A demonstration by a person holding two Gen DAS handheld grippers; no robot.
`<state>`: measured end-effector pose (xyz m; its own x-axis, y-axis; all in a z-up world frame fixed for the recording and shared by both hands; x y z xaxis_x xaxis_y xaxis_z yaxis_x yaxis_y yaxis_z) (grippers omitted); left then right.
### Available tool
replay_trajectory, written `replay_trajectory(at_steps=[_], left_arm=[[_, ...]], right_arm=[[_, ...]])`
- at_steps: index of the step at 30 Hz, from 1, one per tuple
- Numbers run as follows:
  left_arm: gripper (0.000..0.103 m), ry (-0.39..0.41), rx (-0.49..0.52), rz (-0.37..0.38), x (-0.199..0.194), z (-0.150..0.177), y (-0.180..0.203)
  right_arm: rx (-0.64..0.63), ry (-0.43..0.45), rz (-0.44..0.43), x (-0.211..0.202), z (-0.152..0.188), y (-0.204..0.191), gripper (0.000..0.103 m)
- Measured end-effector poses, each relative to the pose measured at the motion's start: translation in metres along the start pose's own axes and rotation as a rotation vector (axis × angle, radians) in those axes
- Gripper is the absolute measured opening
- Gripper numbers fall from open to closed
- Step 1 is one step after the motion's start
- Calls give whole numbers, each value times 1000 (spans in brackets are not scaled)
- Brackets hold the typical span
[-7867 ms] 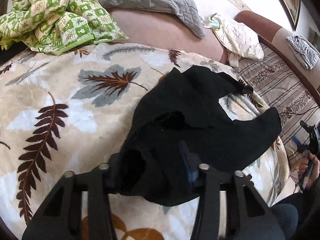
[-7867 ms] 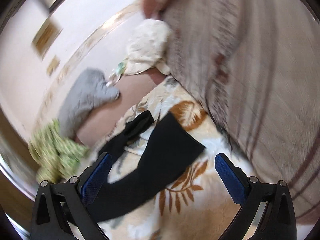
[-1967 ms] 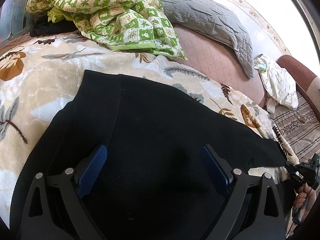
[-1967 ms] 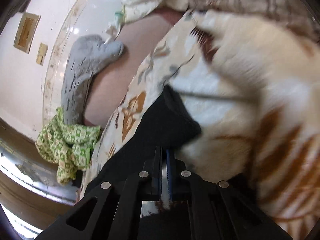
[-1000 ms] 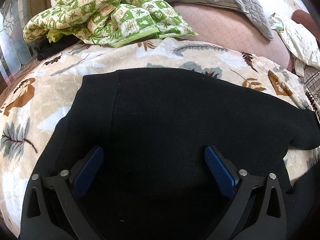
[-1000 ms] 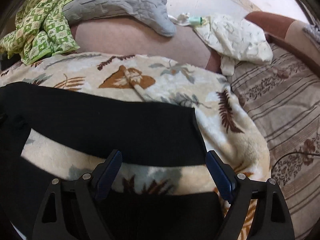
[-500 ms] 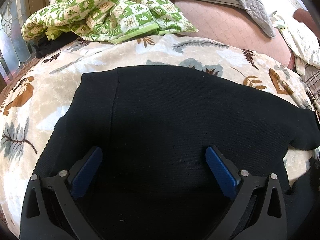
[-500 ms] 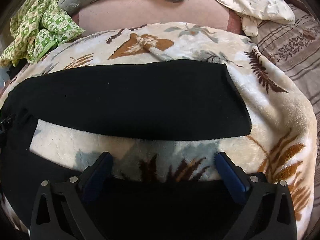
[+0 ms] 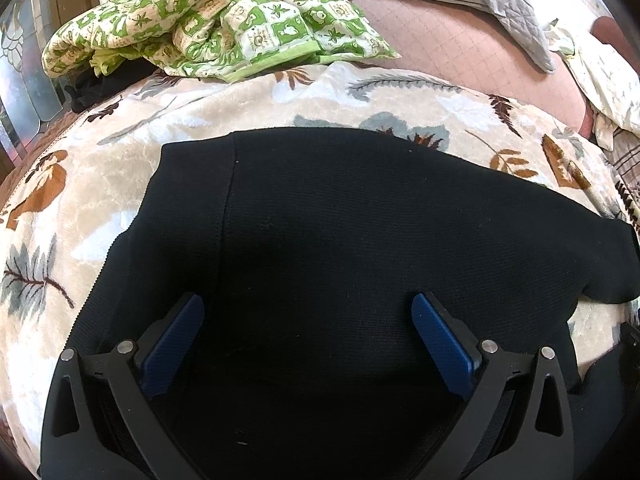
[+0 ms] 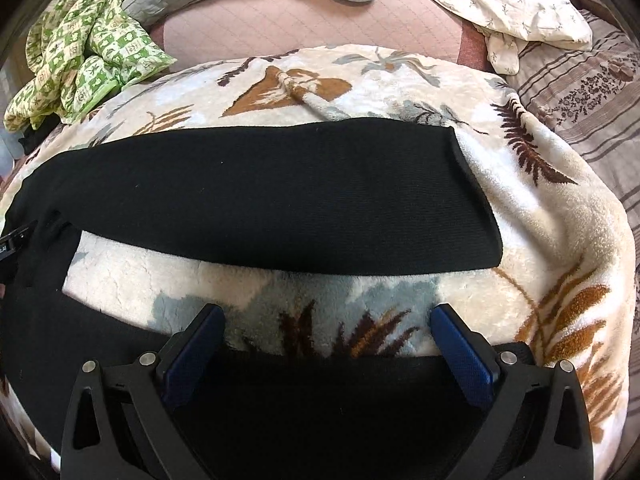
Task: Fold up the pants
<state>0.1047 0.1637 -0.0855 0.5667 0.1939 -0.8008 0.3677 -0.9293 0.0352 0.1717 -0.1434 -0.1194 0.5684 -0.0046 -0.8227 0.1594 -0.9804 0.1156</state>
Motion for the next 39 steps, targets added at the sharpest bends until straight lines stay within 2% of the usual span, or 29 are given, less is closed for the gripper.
replay_trajectory(at_steps=[2,4,5,9,10,14,18,21,23,25,31,39], left_arm=[[103,-7,7,19,-3,0,-1],[103,-15,30,89,-15,-4,-4],[103,14,56,135,-27,-9,-10],[103,186,178,194,-63,-31,-43],[103,209,197,208,-66,-38,-56],[103,217,233,254,-52,-62,-95],[103,177,277,298,-28,-73,-102],[93,150,312,360,-18,-73,-93],[79,117,338,404,-10,-76,-83],[73,89,359,424,-3,-78,-77],[72,4,321,391,28,-85,-83],[73,-69,251,498,35,-88,-86]], right_arm=[[-1,3,-8,-1,1,1,102],[-3,6,-11,-2,1,1,102],[-4,7,-11,-2,2,1,102],[-7,11,-11,-2,2,0,102],[-7,11,-12,-2,2,0,102],[-10,11,-7,-1,2,0,102],[-9,11,-8,-1,2,0,102],[-10,13,-8,-1,2,0,102],[-10,14,-8,-1,2,0,102],[-10,15,-8,-1,2,0,102],[-11,15,-7,-1,2,-1,102],[-10,16,-7,0,2,0,102]])
Point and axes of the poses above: each gripper's, at about its wrist camera, not at the fingertips, and x roughly the way its jaws point, y to its right, z to its underside, the point moved 3 cm from there along x, roughly the way its jaws point, and after that the axes turned 5 degrees about -x, right-handed, at the moved point
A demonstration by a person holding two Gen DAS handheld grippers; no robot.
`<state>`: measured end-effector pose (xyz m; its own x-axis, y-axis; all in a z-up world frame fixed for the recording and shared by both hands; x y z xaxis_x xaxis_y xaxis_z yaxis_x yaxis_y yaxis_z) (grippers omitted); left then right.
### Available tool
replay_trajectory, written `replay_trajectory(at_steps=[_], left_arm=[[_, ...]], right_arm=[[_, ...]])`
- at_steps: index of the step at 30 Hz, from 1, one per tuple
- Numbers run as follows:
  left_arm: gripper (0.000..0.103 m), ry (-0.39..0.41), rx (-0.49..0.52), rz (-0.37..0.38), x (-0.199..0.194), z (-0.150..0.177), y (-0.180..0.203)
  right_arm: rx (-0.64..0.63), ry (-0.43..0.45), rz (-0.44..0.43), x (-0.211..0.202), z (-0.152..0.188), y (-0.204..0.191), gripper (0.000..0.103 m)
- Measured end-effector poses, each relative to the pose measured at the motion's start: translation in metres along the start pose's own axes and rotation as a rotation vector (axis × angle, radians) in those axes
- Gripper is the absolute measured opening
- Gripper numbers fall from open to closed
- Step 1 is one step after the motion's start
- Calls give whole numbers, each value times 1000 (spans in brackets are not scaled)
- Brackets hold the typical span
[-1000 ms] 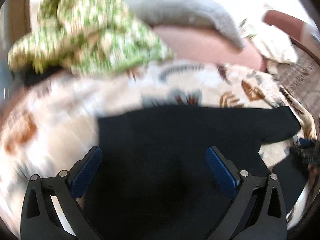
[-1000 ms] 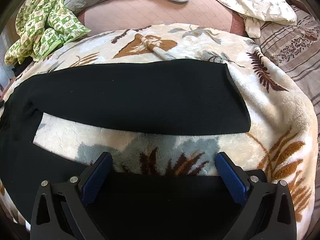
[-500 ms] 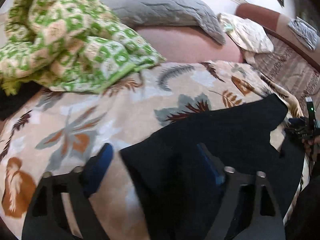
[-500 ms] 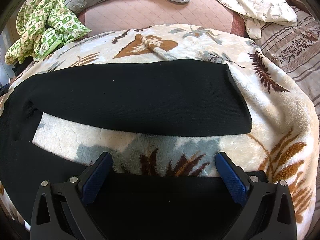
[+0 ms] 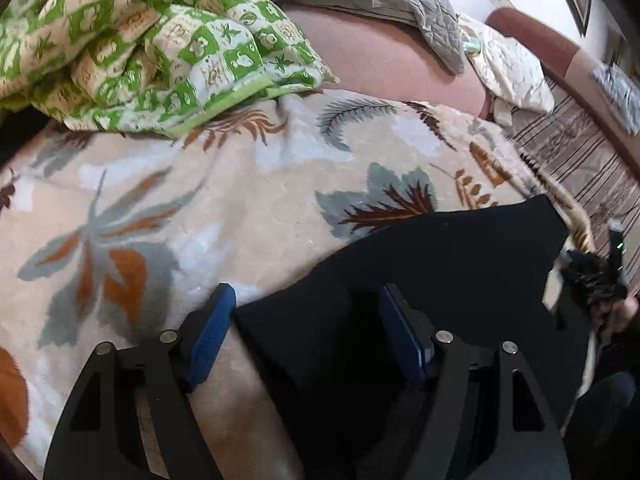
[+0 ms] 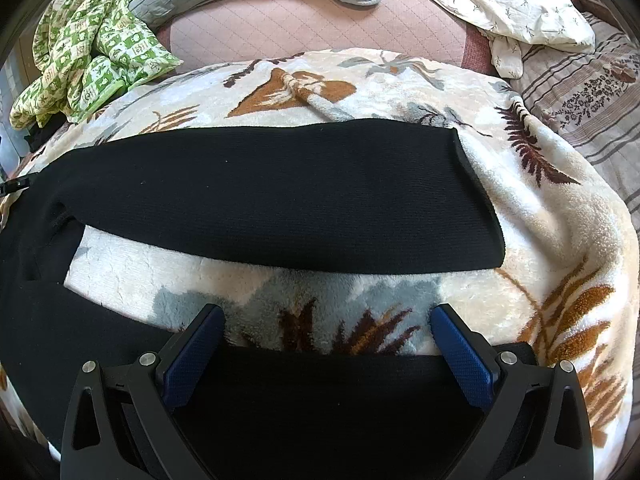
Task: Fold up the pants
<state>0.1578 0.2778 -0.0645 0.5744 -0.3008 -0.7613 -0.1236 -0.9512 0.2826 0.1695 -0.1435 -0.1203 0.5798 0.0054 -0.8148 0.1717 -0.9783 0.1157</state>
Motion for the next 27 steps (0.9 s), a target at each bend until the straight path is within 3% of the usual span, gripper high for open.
replay_trajectory(at_steps=[3,5,6,11,15,18,20,27], left_arm=[[51,12,-41,3,-8,-4,-7],[8,27,-75,-4,-16,-6,-13],[3,28,-80,2,-18,-6,-14],[3,-7,0,16,-23,4,3],[7,-13,20,-32,-21,6,10],[23,-7,11,-27,-22,4,11],[50,-7,3,-22,-22,2,11],[52,-17,8,-16,-17,2,12]], right_arm=[[0,0,-1,0,0,0,102],[1,0,-1,0,0,0,102],[1,0,-2,0,0,0,102],[2,2,-3,-1,-1,0,102],[2,4,-3,-1,-1,0,102],[3,5,-4,-1,0,0,102],[3,6,-5,-1,0,0,102],[3,6,-2,-2,0,0,102]])
Point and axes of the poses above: each gripper's, at about its wrist camera, not at the fingertips, and x roughly the way its jaws point, y to its right, z to its underside, the point moved 3 cm from there along x, roughly the way its jaws point, and after that the axes turned 5 degrees about -x, right-handed, at the moved point
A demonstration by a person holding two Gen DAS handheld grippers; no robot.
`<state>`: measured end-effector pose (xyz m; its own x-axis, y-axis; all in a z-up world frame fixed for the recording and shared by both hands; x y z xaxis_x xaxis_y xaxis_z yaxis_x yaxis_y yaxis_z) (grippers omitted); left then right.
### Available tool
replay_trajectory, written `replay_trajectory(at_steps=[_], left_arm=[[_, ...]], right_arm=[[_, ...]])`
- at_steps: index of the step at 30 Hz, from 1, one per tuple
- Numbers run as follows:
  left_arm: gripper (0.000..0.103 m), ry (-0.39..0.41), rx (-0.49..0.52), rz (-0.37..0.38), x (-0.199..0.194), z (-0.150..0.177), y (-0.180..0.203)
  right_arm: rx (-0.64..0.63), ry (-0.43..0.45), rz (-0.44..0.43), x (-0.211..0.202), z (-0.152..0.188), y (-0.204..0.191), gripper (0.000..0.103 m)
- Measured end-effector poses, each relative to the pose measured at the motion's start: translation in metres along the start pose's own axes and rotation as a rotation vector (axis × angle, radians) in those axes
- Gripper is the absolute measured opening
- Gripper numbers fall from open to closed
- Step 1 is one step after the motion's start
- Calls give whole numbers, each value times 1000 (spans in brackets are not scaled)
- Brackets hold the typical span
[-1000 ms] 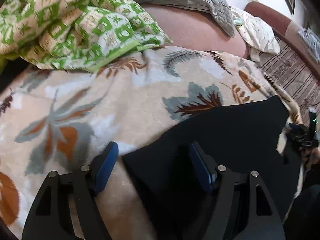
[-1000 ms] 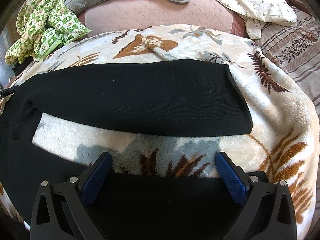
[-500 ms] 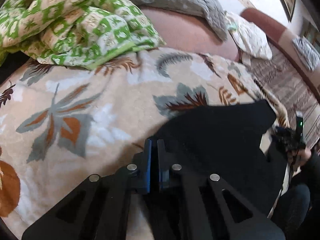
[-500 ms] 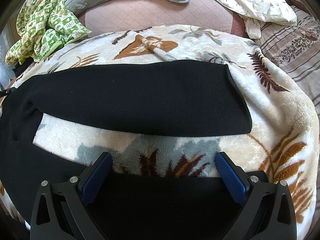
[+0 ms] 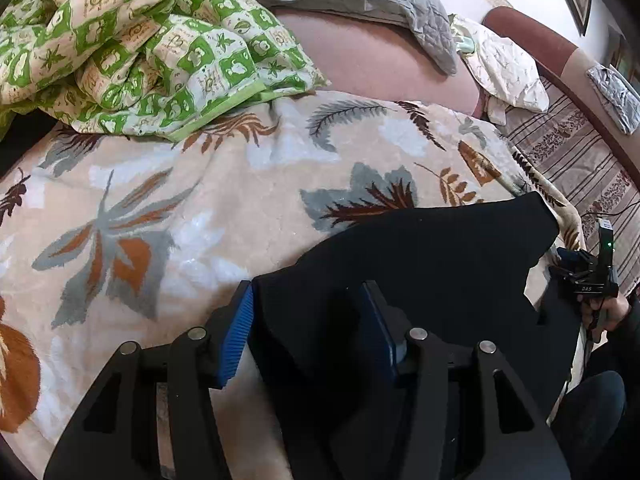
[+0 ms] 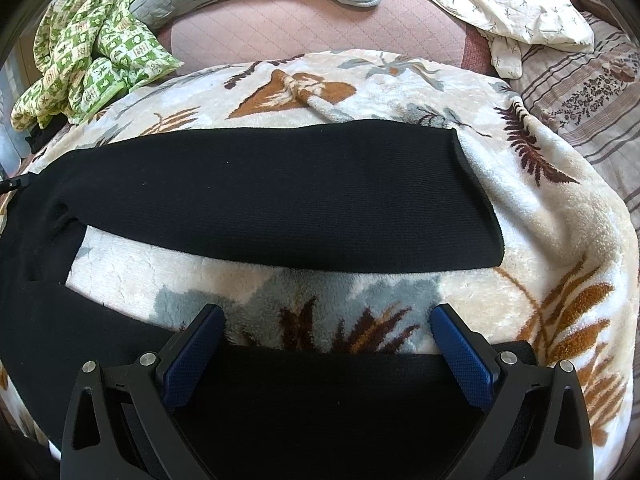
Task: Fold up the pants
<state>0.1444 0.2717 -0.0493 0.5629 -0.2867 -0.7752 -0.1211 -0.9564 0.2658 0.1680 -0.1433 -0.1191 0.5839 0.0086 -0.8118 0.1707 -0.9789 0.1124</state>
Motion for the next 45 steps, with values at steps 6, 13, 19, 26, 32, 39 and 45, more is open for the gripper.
replay_trajectory(at_steps=[6,13,19,26,32,39,45], left_arm=[[6,6,-7,-44,3,-1,-4],[3,50,43,-129,-6,-1,3],[3,145,99,-214,-34,-6,19],[3,182,55,-249,-41,-20,32],[3,180,2,-247,-48,-26,36],[3,171,-24,-249,-46,-24,32],[3,171,-14,-245,-46,-24,33]], right_arm=[[0,0,1,0,0,0,102],[14,5,-37,-13,-6,10,98],[236,306,86,-79,-22,89,99],[347,72,-179,-22,-77,134,45],[410,9,-309,18,-100,135,45],[409,-60,-327,40,-104,132,33],[291,-40,-256,31,-109,125,1]])
Point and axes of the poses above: each gripper's, at about its wrist camera, not at the fingertips, and x roughly the way its jaws point, y to its right, z to its underside, the point moved 3 cm from there along x, roughly the way its jaws point, and after that the axes turned 5 degrees about -x, right-handed, at the moved point
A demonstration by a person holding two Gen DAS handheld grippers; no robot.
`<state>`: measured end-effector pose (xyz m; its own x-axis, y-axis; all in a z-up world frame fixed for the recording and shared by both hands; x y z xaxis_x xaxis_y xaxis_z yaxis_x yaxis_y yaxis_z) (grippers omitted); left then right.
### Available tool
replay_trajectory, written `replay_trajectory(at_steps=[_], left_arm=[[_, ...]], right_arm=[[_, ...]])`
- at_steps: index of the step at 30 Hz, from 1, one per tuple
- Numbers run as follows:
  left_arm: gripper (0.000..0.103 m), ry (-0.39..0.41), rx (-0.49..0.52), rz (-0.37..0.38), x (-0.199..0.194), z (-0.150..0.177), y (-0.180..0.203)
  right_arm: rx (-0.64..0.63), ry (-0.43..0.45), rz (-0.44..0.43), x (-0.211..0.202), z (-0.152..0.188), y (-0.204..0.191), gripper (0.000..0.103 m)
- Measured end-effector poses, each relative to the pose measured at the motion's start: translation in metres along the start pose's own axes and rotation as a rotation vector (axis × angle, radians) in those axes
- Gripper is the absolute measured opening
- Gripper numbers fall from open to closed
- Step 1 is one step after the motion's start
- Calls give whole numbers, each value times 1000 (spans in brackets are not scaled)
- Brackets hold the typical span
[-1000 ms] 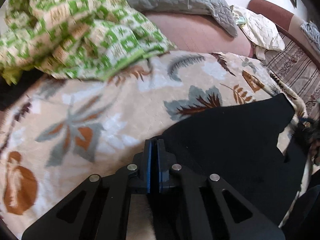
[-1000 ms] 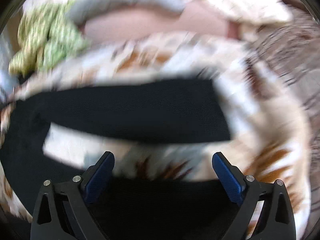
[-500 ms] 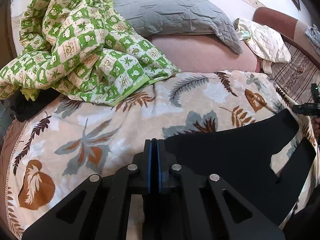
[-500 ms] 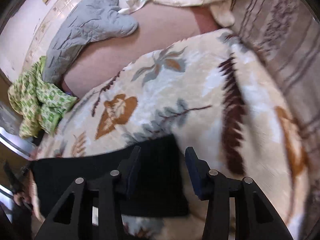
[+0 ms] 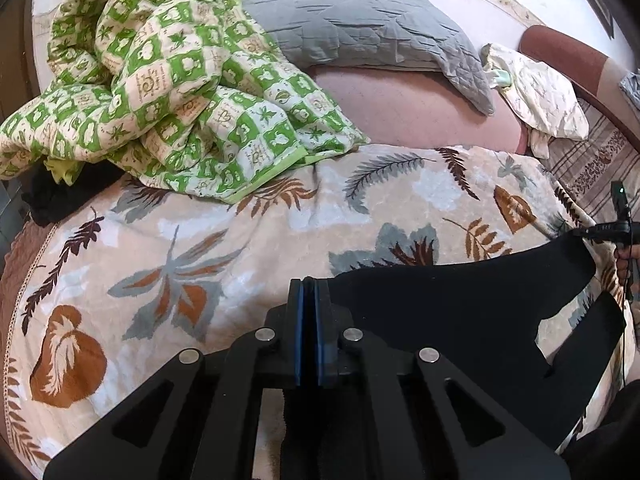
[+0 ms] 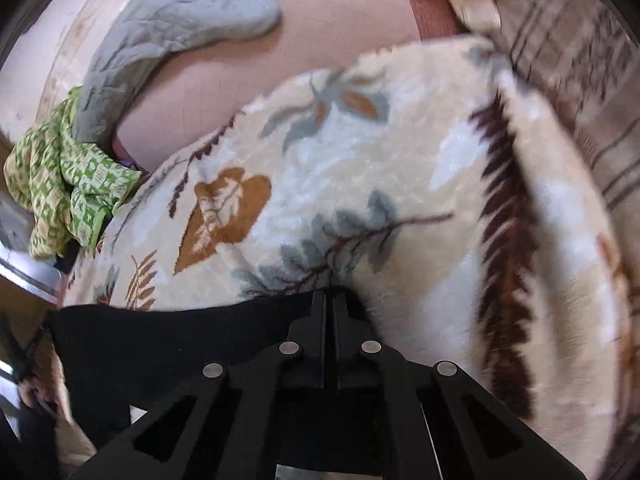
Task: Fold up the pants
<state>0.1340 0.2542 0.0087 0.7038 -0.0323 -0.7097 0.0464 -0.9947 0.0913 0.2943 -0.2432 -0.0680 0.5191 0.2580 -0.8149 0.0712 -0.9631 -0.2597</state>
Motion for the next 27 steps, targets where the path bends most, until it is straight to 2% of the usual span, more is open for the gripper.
replay_trajectory(at_steps=[6,15,18,20,27], left_arm=[[3,64,87,9,-23,6,15],[3,157,143,29,-85,47,20],[3,166,136,36,-105,75,9],[3,146,116,46,-110,101,-1],[3,82,29,68,-110,176,-22]], right_arm=[[-138,67,-17,-51,17,-10,1],[-307,126,-20,-113,96,-34,1],[-359,104,-13,-125,129,-41,1],[-377,79,-9,-129,154,-38,1],[-321,25,8,-125,209,-5,1]])
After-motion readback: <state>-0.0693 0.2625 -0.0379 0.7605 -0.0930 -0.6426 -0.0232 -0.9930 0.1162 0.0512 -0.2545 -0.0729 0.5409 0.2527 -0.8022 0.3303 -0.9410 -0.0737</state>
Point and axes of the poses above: each gripper's, at about its wrist camera, not at the fingertips, and x roughly the way its jaws point, y to its right, z to its underside, the point moved 3 cm from there along x, roughly the way its jaws point, and after that the axes turned 5 degrees about -x, right-handed, at the moved point
